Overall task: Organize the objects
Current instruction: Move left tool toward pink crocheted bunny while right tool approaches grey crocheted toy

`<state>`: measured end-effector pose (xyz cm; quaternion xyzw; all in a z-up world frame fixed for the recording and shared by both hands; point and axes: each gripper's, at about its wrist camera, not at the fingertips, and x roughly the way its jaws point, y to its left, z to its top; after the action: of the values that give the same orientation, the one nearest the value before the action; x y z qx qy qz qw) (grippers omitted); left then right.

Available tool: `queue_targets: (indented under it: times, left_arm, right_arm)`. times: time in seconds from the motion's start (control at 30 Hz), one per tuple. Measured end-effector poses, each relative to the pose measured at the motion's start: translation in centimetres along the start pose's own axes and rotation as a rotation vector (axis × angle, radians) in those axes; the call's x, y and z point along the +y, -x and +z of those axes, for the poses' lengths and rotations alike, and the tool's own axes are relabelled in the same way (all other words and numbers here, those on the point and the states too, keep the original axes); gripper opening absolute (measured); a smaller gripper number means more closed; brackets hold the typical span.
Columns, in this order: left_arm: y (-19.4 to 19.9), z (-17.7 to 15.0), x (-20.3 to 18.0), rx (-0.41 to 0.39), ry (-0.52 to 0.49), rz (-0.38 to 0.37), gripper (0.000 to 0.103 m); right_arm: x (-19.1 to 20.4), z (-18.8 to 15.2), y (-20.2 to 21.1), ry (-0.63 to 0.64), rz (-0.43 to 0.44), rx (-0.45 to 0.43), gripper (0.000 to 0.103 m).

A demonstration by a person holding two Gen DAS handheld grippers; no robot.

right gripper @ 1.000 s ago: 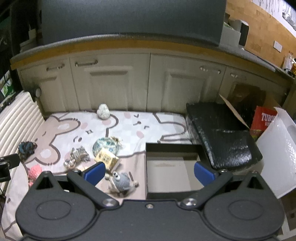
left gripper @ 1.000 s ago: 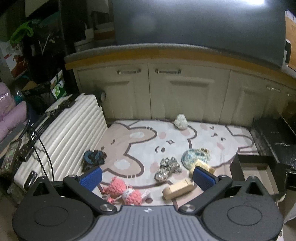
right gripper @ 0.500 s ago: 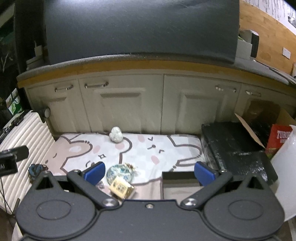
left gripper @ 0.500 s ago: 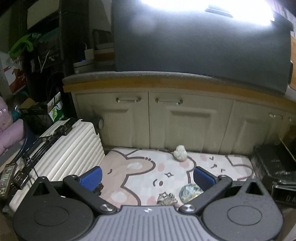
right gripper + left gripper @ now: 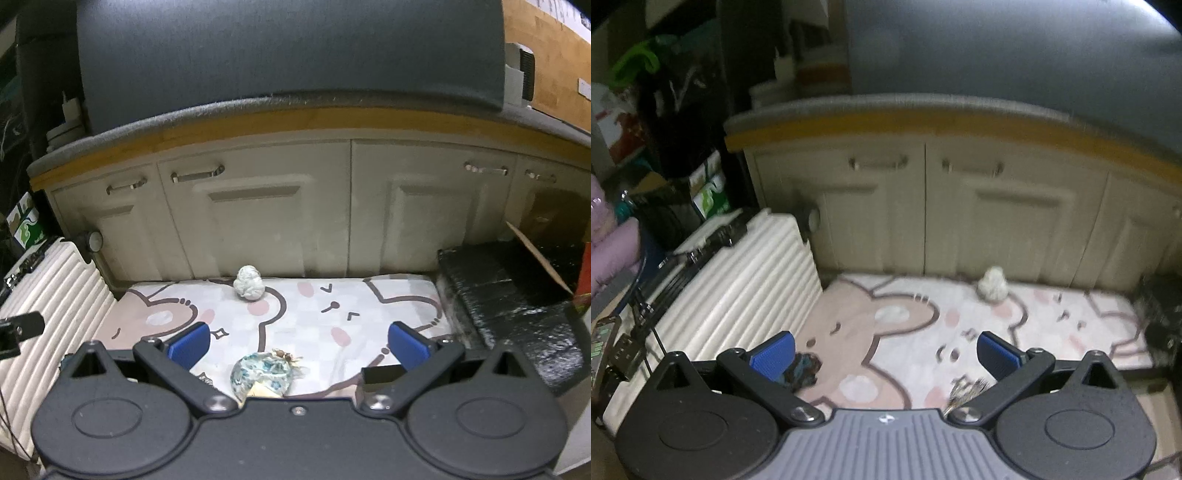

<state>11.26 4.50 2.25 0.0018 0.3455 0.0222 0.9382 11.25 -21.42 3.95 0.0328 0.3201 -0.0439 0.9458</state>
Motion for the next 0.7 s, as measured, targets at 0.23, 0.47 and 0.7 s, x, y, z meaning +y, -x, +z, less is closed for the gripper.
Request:
queue_targets:
  times: [0.23, 0.47, 0.7]
  left_arm:
    - [-4.5, -1.7, 1.3, 0.093, -0.016, 0.057, 0.103]
    - [-8.2, -5.0, 3.5, 0.250, 0.066, -0.004, 0.103]
    - [-11.0, -7.3, 4.0, 0.402, 0.050, 0.044, 0.103]
  right_arm:
    - [-1.0, -1.9, -4.4, -0.051, 0.053, 0.092, 0.103]
    - [-1.4, -4.9, -8.4, 0.003, 0.051, 0.252, 0.103]
    - [-1.4, -7.2, -10.7, 0.062, 0.031, 0.353, 0.096]
